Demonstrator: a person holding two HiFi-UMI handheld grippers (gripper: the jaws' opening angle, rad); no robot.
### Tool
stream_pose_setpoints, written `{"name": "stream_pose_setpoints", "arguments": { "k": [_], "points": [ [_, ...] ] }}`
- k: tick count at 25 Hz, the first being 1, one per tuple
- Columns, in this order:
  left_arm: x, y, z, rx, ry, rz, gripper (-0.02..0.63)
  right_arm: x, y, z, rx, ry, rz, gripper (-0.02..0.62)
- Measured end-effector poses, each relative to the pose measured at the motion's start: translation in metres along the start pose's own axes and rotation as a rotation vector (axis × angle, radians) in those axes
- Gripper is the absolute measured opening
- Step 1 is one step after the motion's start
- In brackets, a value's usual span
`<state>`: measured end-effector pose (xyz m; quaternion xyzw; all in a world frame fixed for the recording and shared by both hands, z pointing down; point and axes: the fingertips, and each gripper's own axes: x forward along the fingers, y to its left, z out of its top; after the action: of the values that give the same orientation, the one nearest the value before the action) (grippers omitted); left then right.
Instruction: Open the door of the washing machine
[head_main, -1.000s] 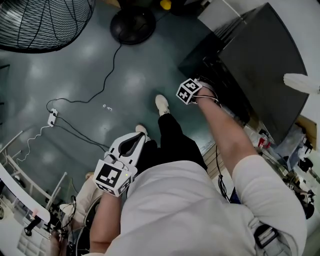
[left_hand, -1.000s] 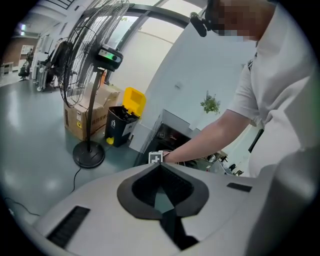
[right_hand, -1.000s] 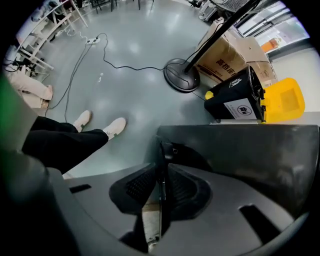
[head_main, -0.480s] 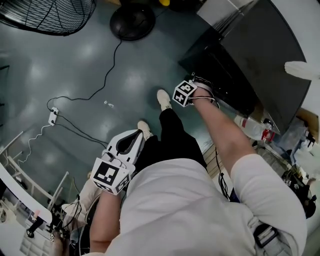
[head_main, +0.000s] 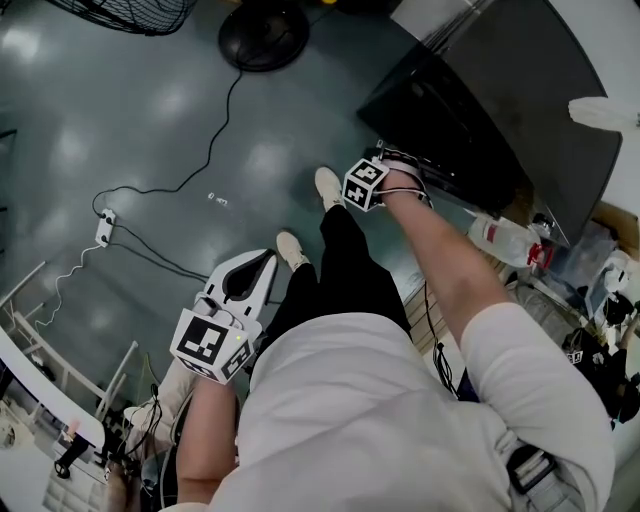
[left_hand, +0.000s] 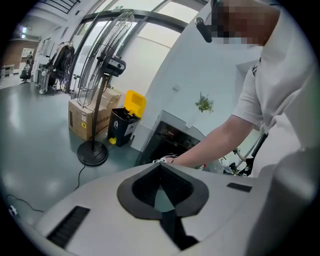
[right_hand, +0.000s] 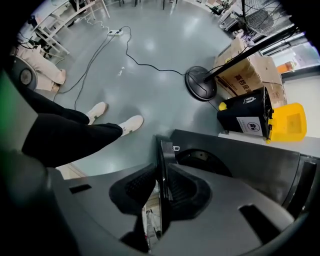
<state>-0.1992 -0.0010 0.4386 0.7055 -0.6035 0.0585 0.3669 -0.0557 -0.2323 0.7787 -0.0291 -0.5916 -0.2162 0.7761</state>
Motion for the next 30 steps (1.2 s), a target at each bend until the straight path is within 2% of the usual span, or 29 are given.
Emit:
{"name": "stream_pose_setpoints", "arguments": {
  "k": [18, 30],
  "points": [
    [-0.041, 0.005, -0.032, 0.033, -0.014, -0.044, 0.017, -0.013, 0.086, 0.001, -0.100, 0.022, 0.034, 0.083],
    [-0.070, -0.001, -0.054, 0.088, 0.010, -0.114, 0.017, -0.025, 0.155, -0.015, -0.170, 0.041, 0.065, 0.083]
  ]
}}
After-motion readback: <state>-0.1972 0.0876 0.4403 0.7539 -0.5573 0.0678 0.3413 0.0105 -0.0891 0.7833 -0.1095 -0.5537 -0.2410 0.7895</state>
